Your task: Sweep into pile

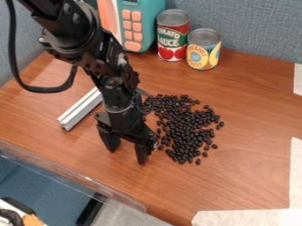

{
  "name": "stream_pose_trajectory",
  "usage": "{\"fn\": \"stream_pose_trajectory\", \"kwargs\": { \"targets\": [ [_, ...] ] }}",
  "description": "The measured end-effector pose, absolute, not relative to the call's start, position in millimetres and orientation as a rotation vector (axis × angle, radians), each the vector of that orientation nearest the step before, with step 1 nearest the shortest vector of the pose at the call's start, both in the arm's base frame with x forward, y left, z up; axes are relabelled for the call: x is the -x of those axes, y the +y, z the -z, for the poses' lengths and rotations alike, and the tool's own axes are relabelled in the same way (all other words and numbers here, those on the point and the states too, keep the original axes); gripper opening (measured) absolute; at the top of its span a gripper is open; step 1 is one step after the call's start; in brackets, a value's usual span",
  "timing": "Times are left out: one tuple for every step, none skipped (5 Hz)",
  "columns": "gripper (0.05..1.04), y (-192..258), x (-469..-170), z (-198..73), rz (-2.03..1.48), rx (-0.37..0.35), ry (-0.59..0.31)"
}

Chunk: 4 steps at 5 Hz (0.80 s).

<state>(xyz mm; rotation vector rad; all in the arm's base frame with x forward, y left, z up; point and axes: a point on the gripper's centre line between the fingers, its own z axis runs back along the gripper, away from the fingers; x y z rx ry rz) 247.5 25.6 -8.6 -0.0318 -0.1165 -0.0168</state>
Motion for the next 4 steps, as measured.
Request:
{"fn": "stream_pose_trajectory", "kwargs": {
  "targets": [
    [0.999,25.5,-246.7,10.2,0.014,0.031,-0.110],
    [0.999,30.8,-241.4,7.9,-0.008,-0.005,-0.098],
    [0.999,39.3,-243.1,-16.1,-0.034,-0.032,-0.171],
    [0.999,52.0,-244.1,-40.5,-0.036,-0.041,-0.222]
  ]
}}
